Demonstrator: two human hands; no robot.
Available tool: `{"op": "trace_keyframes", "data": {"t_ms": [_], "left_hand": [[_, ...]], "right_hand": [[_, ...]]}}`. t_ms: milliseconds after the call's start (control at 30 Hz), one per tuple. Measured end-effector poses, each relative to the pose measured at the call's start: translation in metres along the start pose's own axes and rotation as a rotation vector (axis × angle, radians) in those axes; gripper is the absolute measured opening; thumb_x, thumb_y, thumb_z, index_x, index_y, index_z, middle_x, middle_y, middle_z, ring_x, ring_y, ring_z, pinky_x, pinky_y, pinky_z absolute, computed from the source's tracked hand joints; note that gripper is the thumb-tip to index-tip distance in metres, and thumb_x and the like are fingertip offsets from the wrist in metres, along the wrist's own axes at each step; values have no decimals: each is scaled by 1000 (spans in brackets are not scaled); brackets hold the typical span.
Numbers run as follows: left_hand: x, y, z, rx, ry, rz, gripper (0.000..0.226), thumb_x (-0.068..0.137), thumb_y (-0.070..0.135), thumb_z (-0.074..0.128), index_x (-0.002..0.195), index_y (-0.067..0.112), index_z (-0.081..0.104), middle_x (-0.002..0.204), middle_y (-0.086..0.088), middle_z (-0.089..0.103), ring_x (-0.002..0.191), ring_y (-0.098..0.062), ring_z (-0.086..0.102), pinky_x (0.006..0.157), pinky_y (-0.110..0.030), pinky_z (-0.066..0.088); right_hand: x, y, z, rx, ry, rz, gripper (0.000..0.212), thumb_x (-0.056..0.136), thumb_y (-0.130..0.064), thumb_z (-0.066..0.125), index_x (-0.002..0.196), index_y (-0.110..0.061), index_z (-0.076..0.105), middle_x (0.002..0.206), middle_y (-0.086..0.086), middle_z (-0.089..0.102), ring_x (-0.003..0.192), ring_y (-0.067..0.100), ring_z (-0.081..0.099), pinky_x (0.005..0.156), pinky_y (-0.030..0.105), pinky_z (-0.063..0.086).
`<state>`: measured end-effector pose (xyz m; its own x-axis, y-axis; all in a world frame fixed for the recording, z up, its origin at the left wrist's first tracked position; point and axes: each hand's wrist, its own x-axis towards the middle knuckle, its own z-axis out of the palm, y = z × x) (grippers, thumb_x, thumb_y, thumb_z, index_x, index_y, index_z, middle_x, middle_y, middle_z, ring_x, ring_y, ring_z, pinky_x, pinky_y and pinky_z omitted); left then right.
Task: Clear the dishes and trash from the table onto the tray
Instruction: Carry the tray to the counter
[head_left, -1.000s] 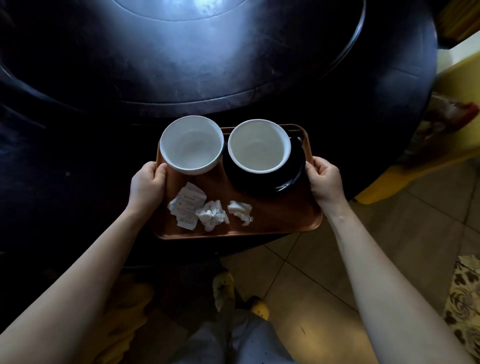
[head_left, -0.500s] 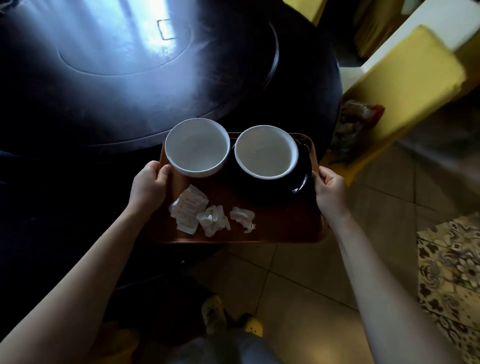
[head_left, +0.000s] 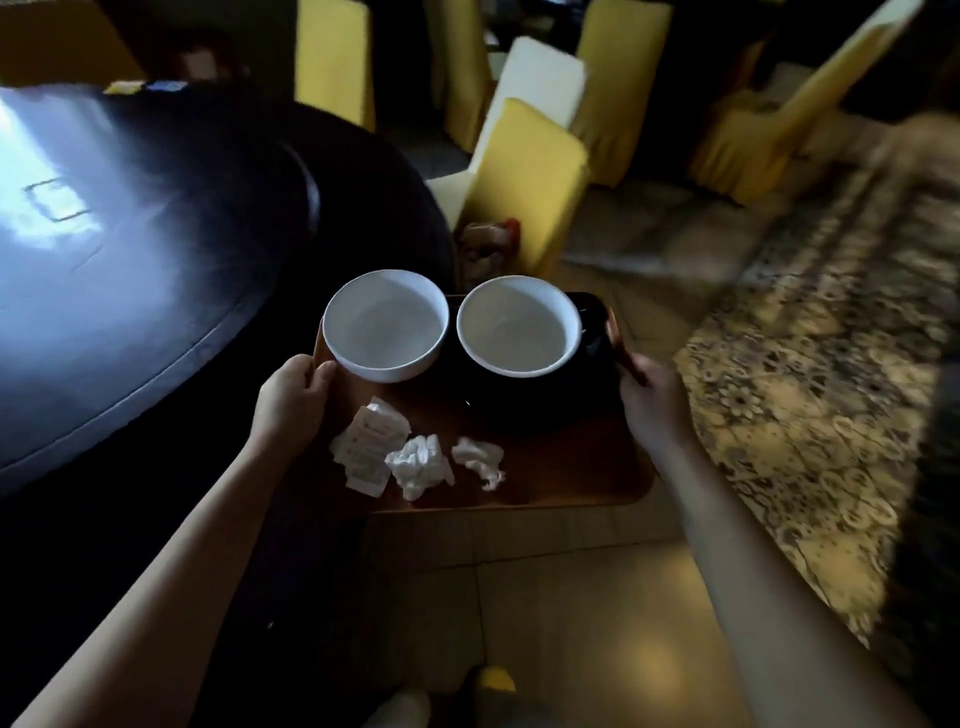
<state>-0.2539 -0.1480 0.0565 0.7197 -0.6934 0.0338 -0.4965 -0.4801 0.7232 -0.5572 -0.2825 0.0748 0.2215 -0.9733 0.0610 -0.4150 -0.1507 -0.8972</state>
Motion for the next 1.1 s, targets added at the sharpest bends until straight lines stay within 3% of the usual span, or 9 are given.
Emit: {"op": "trace_keyframes", "data": {"t_ms": [167, 233, 333, 467, 567, 733, 833, 1000, 1100], "left_hand": [[0, 43, 23, 14, -157, 185, 27, 93, 25, 47, 83, 1, 55, 63, 1, 48, 62, -19, 46, 50, -23, 33], [-4, 60, 34, 21, -215, 253, 26, 93, 25, 47, 83, 2, 56, 64, 2, 48, 65, -20, 48, 50, -23, 33], [-19, 86, 54, 13, -314, 344, 26, 93, 25, 47, 84, 2, 56, 66, 0, 50, 66, -20, 48, 51, -29, 33], [-49, 121, 85, 17, -447, 460, 28, 93, 25, 46, 88, 0, 57, 76, -9, 55, 75, -26, 51, 64, -35, 37], [-75, 148, 115, 33, -532, 555, 31, 94, 26, 45, 90, -2, 58, 84, -17, 61, 73, -26, 52, 63, -36, 40], [-135, 200, 168, 63, -674, 695, 25, 96, 24, 41, 92, 4, 56, 89, -8, 55, 64, -12, 44, 50, -18, 30], [-174, 230, 202, 65, -746, 759, 27, 96, 26, 41, 86, 4, 55, 85, -10, 55, 62, -11, 44, 51, -24, 31], [-238, 276, 260, 41, -857, 861, 33, 95, 26, 43, 95, -2, 61, 90, -19, 64, 80, -31, 55, 64, -32, 34], [-278, 311, 287, 43, -895, 910, 36, 95, 29, 42, 91, -3, 59, 81, -15, 58, 76, -27, 52, 57, -34, 31]], "right_hand": [[-52, 6, -44, 7, 234, 128, 17, 91, -18, 55, 83, -10, 67, 79, 12, 63, 75, 14, 52, 60, 31, 34], [-74, 9, -59, -3, 326, 191, 20, 91, -16, 54, 91, -4, 70, 83, 16, 66, 78, 14, 53, 65, 31, 35], [-112, 16, -81, -15, 455, 247, 22, 91, -14, 54, 91, 3, 68, 85, 21, 67, 77, 17, 55, 66, 31, 34], [-163, 25, -114, -7, 594, 342, 17, 93, -17, 51, 88, -11, 67, 82, 11, 64, 75, 21, 56, 61, 30, 36], [-197, 38, -142, -54, 691, 395, 23, 93, -17, 50, 90, -1, 66, 87, 26, 65, 75, 33, 57, 58, 36, 35], [-252, 60, -195, -31, 821, 482, 27, 94, -17, 49, 91, 6, 64, 89, 36, 61, 69, 25, 51, 61, 32, 32], [-284, 75, -232, -34, 887, 535, 33, 95, -19, 47, 91, 11, 60, 80, 37, 57, 63, 28, 48, 56, 32, 31], [-329, 101, -294, -72, 1004, 559, 36, 94, -18, 47, 89, 17, 56, 82, 39, 57, 69, 49, 52, 59, 35, 34], [-349, 114, -330, -110, 1062, 564, 41, 94, -19, 49, 80, 19, 52, 73, 39, 53, 57, 33, 44, 57, 34, 31]]}}
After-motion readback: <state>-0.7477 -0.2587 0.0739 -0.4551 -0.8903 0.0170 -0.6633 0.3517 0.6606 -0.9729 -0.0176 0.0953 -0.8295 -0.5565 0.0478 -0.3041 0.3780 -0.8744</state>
